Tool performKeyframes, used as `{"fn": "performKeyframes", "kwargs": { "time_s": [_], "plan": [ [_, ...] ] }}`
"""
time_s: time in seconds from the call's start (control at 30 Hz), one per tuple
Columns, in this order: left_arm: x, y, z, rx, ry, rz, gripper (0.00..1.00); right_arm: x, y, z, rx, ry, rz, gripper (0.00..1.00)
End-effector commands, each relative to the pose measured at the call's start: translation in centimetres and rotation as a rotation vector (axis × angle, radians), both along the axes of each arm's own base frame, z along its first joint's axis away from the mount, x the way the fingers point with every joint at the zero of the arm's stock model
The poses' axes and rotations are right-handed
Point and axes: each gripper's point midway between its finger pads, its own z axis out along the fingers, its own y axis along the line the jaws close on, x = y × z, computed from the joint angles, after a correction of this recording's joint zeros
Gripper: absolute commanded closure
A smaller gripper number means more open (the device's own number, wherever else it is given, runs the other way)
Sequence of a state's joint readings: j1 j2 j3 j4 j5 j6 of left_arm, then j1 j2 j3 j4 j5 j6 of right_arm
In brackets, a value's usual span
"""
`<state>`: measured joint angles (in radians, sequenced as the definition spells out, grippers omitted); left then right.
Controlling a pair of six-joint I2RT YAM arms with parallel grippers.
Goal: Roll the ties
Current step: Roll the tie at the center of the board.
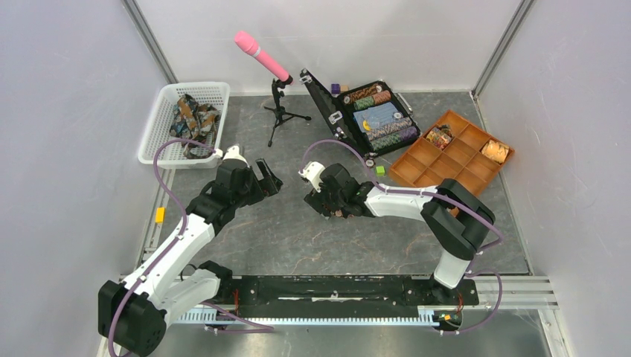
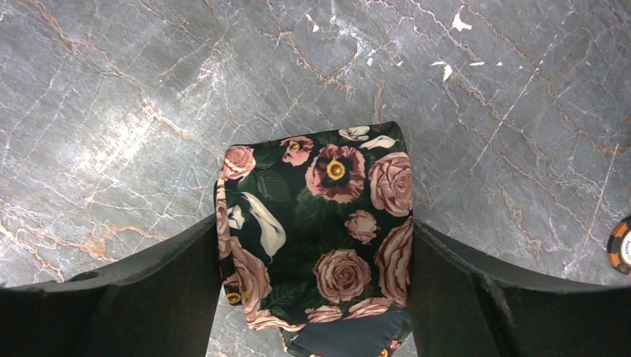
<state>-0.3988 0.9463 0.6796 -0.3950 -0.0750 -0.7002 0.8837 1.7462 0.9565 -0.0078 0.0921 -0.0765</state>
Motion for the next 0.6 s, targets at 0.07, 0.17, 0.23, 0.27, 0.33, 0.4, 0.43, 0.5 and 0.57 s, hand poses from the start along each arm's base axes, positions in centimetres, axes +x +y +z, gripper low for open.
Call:
{"fn": "performKeyframes", "kwargs": {
  "time_s": [0.07, 0.17, 0.23, 0.27, 0.33, 0.4, 0.43, 0.5, 0.57],
  "plan": [
    [0.21, -0.25, 0.68, -0.039, -0.015, 0.009, 0.02, 1.06, 1.19, 1.35, 0.035, -0.047, -0.001, 0.27],
    [0.17, -0.24, 0.58, -0.039, -0.012, 0.009, 0.02, 1.06, 1.25, 1.36, 0.039, -0.048, 0.001, 0.37],
    [0.16, -0.25, 0.65, -0.04, -0.012, 0.008, 0.02, 1.01, 1.36, 1.39, 0.044, -0.045, 0.004, 0.42],
    [0.17, -0.26, 0.7, -0.039, -0.013, 0.007, 0.02, 1.0, 1.4, 1.4, 0.046, -0.044, 0.006, 0.45],
    [0.13, -0.28, 0.67, -0.039, -0.011, 0.005, 0.02, 0.93, 1.48, 1.27, 0.047, -0.039, 0.01, 0.5],
    [0.14, -0.2, 0.65, -0.038, -0.01, 0.007, 0.02, 0.85, 1.61, 1.2, 0.049, -0.035, 0.015, 0.53],
    [0.13, -0.21, 0.68, -0.038, -0.011, 0.007, 0.02, 0.8, 1.66, 1.16, 0.05, -0.033, 0.016, 0.54],
    [0.12, -0.23, 0.69, -0.039, -0.011, 0.007, 0.02, 0.73, 1.68, 1.12, 0.049, -0.03, 0.019, 0.56],
    [0.1, -0.23, 0.6, -0.04, -0.008, 0.008, 0.02, 0.76, 1.64, 1.08, 0.049, -0.029, 0.018, 0.56]
  ]
}}
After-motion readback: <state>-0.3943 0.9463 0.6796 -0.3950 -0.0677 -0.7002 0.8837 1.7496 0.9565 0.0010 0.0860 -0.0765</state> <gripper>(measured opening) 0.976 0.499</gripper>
